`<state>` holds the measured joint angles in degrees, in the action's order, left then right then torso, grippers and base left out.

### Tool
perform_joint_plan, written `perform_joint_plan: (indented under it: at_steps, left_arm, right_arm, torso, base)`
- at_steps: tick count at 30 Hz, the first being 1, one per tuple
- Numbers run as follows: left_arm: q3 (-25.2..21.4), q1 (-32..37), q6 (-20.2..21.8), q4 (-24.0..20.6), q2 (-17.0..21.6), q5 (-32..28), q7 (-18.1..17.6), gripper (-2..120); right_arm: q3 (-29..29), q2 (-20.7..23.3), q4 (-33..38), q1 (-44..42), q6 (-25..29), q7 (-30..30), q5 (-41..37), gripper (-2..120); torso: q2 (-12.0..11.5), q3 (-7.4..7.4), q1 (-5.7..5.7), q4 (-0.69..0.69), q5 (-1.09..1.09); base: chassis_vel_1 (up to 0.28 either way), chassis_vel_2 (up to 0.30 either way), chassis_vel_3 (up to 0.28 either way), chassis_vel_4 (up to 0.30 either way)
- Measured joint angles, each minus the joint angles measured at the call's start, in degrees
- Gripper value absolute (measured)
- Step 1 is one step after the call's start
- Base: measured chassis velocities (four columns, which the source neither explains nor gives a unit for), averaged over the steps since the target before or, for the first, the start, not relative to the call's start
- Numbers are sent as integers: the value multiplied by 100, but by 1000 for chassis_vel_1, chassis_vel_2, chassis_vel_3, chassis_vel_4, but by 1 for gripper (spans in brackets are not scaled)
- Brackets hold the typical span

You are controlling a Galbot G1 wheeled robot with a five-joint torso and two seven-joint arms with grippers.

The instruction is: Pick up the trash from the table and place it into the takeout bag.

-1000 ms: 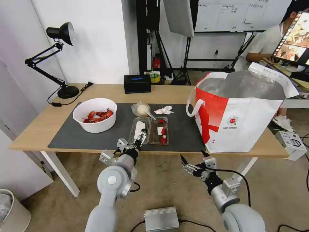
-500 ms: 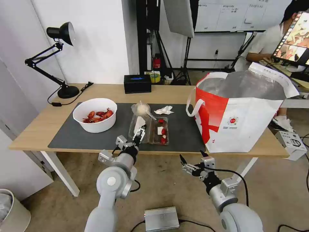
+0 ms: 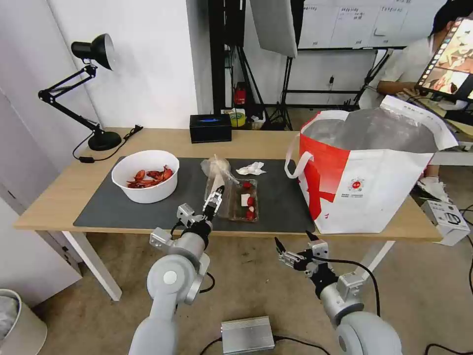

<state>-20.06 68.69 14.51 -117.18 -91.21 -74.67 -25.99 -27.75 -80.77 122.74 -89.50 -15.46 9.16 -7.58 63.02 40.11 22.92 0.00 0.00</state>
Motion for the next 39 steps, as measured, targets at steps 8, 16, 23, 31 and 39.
perform_joint_plan:
  at_steps: [8, 16, 23, 31, 39]
  left_arm:
    - [7, -25, -63, -4, -1, -9, 54, 100]
    - [44, -21, -89, -54, -2, -14, 137, 100]
    - [126, 4, -87, -151, -2, -10, 202, 100]
    - [192, 31, -80, -149, -2, -2, 205, 100]
    - [342, 37, -70, -148, -2, 8, 260, 100]
  right_arm:
    - [1, -3, -1, -4, 0, 1, 6, 100]
    - [-8, 3, 33, -23, 0, 3, 7, 100]
    - [-23, 8, 87, -59, 0, 4, 7, 100]
    - [-50, 11, 150, -105, 2, 4, 7, 100]
    - [-106, 3, 234, -193, 13, 4, 9, 100]
  torso:
    - [0, 0, 0, 0, 0]
    - [0, 0, 0, 0, 0]
    - [0, 0, 0, 0, 0]
    - [0, 0, 0, 0, 0]
    - [0, 0, -1, 0, 0]
  base:
    - [0, 0, 0, 0]
    - [0, 0, 0, 0]
    - [0, 0, 0, 0]
    - [0, 0, 0, 0]
    - [0, 0, 0, 0]
